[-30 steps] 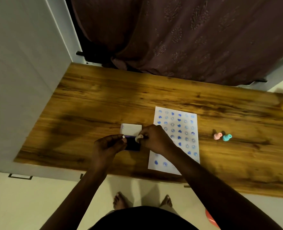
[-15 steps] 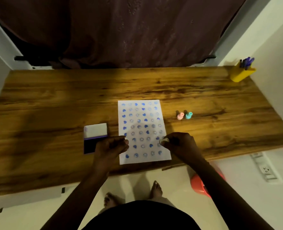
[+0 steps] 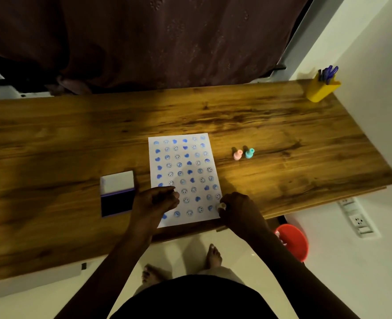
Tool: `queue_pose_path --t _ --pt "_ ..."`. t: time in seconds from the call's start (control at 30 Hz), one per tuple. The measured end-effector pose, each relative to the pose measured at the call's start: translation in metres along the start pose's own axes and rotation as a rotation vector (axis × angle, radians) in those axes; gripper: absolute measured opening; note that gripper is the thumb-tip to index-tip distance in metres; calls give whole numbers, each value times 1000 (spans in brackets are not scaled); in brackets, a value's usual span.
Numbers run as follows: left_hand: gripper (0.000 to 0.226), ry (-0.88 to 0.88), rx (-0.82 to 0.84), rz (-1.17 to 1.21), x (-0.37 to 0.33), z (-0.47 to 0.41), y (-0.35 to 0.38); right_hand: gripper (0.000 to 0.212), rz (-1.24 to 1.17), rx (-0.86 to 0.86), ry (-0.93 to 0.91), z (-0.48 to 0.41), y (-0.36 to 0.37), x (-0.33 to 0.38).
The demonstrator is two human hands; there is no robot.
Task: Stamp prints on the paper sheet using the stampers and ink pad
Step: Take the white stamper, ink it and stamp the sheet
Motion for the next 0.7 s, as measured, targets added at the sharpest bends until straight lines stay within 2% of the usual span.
queue_pose_path --t 0.4,0.57,0.7 --pt "28 -38 -10 -55 1 -1 6 26 23 -83 16 -3 10 -2" --pt "24 -11 -4 -57 -3 2 11 30 36 -78 35 -6 8 -4" --pt "25 22 -6 -72 -11 5 15 30 8 -8 38 -9 2 -4"
Point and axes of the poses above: each hand's wrist, its own z-axis away from the middle knuckle, its own y-axis out of the palm, x = y × z, the point moved 4 cm from there along -z, towards the middle knuckle, and after that the axes turned 3 degrees about x, right-handed, at the moved point
